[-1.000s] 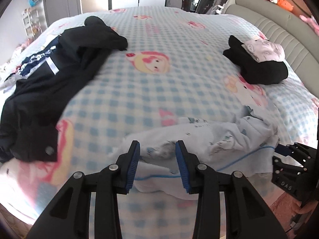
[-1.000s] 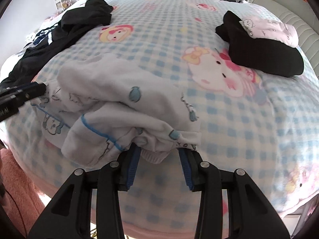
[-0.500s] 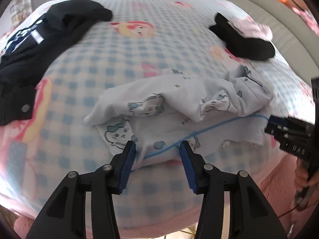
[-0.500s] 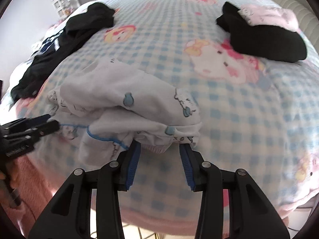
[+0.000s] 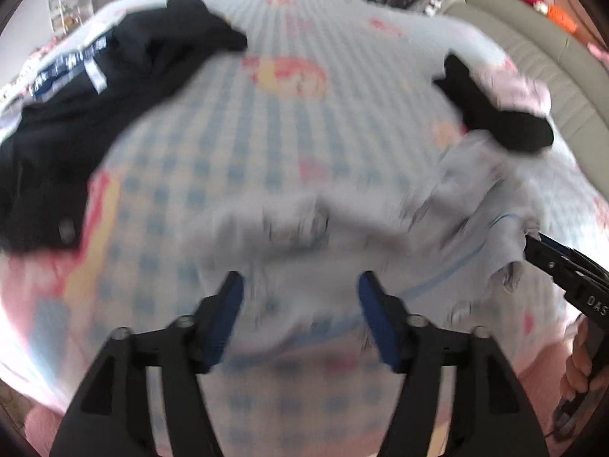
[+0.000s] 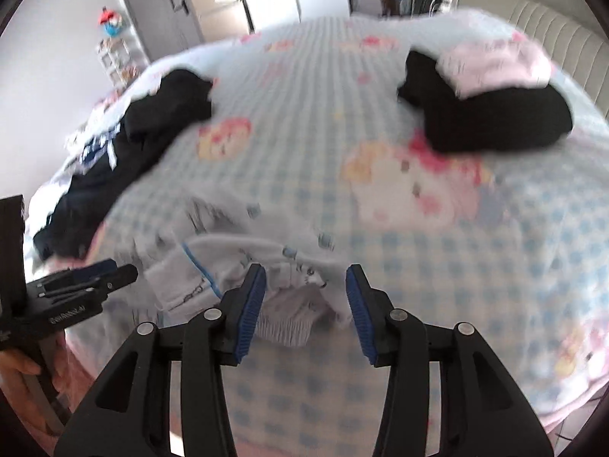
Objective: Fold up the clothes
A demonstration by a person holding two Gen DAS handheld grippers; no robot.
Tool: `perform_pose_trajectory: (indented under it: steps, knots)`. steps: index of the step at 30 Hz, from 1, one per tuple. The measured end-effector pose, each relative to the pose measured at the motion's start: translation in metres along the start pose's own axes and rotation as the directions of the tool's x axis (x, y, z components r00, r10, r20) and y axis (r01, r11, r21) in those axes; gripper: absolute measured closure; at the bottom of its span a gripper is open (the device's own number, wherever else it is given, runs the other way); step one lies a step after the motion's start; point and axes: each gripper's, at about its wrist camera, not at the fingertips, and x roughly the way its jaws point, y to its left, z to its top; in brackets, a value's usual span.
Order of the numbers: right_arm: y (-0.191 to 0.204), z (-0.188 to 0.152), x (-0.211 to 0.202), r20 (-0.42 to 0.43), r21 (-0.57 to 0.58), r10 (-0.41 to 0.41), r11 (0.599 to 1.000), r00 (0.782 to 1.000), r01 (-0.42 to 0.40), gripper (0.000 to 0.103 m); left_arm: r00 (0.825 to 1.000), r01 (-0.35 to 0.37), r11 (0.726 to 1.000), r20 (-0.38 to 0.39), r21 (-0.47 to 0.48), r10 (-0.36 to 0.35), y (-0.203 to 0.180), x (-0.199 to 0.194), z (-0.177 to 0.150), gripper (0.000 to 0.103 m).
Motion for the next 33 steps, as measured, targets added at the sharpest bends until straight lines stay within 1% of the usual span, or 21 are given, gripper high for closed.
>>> perform_pose_trajectory:
  steps: [2, 4, 6, 7, 8, 9, 11, 12, 15, 18, 21, 22, 24, 26, 27, 28, 29, 30, 31, 32, 33]
  knots:
    - [-0.003, -0.016, 0.018, -0.062, 0.01, -0.015, 1.0, 0.998, 0.016, 0.047, 1.0, -0.018, 1.0, -0.009, -0.009, 0.018, 0.001, 0.008, -0.016, 0.036]
    - [-0.005, -0.028, 0.033, -0.102, 0.027, -0.01, 1.0, 0.995, 0.013, 0.047, 1.0, -0.021, 1.0, 0.013, -0.006, 0.021, -0.004, 0.008, -0.02, 0.039]
    - [-0.006, -0.029, 0.041, -0.11, 0.049, 0.019, 0.999, 0.994, -0.014, 0.045, 0.999, -0.013, 1.0, 0.032, 0.004, 0.013, -0.008, 0.006, -0.018, 0.054]
    - [-0.004, -0.028, 0.046, -0.117, 0.044, 0.011, 0.999, 0.993, -0.006, 0.046, 0.999, -0.002, 1.0, 0.048, 0.009, 0.002, -0.011, 0.001, -0.016, 0.067]
    - [0.0, -0.026, 0.046, -0.117, 0.029, 0.006, 1.0, 0.993, -0.002, 0.055, 0.998, 0.011, 1.0, 0.067, 0.014, -0.012, -0.013, -0.004, -0.014, 0.077]
    - [0.002, -0.025, 0.044, -0.111, 0.02, 0.012, 1.0, 0.994, -0.009, 0.066, 0.996, 0.029, 0.999, 0.078, 0.02, -0.03, -0.015, -0.008, -0.014, 0.081]
    - [0.01, -0.021, 0.032, -0.08, 0.003, 0.069, 0.998, 0.994, -0.069, 0.076, 0.994, 0.062, 0.998, 0.093, 0.031, -0.065, -0.02, -0.018, -0.013, 0.084]
    - [0.014, -0.02, 0.023, -0.059, -0.009, 0.099, 0.995, 0.993, -0.1, 0.079, 0.992, 0.073, 0.996, 0.096, 0.041, -0.077, -0.023, -0.023, -0.013, 0.086]
    - [0.023, -0.019, -0.003, -0.012, -0.048, 0.159, 0.986, 0.987, -0.159, 0.082, 0.985, 0.109, 0.991, 0.125, 0.077, -0.118, -0.034, -0.044, -0.015, 0.089]
    - [0.031, -0.022, -0.024, -0.003, -0.066, 0.221, 0.973, 0.975, -0.221, 0.083, 0.972, 0.149, 0.986, 0.172, 0.079, -0.161, -0.04, -0.065, -0.012, 0.088]
    - [0.043, -0.021, -0.045, 0.015, -0.072, 0.303, 0.951, 0.953, -0.301, 0.083, 0.965, 0.159, 0.982, 0.195, 0.1, -0.176, -0.054, -0.074, 0.001, 0.088]
    - [0.045, -0.019, -0.053, 0.027, -0.07, 0.335, 0.94, 0.942, -0.333, 0.084, 0.959, 0.17, 0.98, 0.211, 0.101, -0.188, -0.057, -0.08, 0.007, 0.088]
    - [0.048, -0.013, -0.071, 0.067, -0.065, 0.396, 0.918, 0.916, -0.392, 0.085, 0.94, 0.205, 0.975, 0.259, 0.089, -0.222, -0.055, -0.097, 0.018, 0.088]
    - [0.039, -0.007, -0.091, 0.128, -0.042, 0.45, 0.893, 0.884, -0.448, 0.085, 0.93, 0.201, 0.978, 0.303, 0.058, -0.21, -0.047, -0.109, 0.028, 0.088]
    - [0.033, -0.005, -0.098, 0.157, -0.023, 0.465, 0.884, 0.871, -0.468, 0.085, 0.934, 0.175, 0.984, 0.313, 0.03, -0.175, -0.041, -0.107, 0.032, 0.088]
    - [0.023, -0.002, -0.098, 0.188, 0.009, 0.431, 0.898, 0.883, -0.44, 0.085, 0.94, 0.139, 0.99, 0.314, -0.006, -0.13, -0.033, -0.103, 0.035, 0.088]
    - [0.017, -0.001, -0.092, 0.186, 0.035, 0.355, 0.929, 0.916, -0.368, 0.085, 0.952, 0.095, 0.995, 0.294, -0.041, -0.079, -0.025, -0.094, 0.038, 0.088]
    - [0.011, -0.001, -0.085, 0.175, 0.06, 0.271, 0.957, 0.946, -0.285, 0.084, 0.963, 0.072, 0.996, 0.265, -0.054, -0.055, -0.02, -0.085, 0.039, 0.088]
    - [0.006, -0.002, -0.071, 0.127, 0.07, 0.163, 0.983, 0.979, -0.172, 0.084, 0.972, 0.057, 0.996, 0.232, -0.066, -0.04, -0.014, -0.076, 0.038, 0.087]
    - [0.003, -0.005, -0.06, 0.092, 0.072, 0.104, 0.991, 0.99, -0.111, 0.083, 0.979, 0.069, 0.995, 0.198, -0.077, -0.053, -0.009, -0.069, 0.033, 0.08]
    - [-0.002, -0.013, -0.05, 0.068, 0.086, 0.089, 0.992, 0.994, -0.094, 0.083, 0.98, 0.104, 0.991, 0.179, -0.08, -0.088, -0.007, -0.066, 0.026, 0.072]
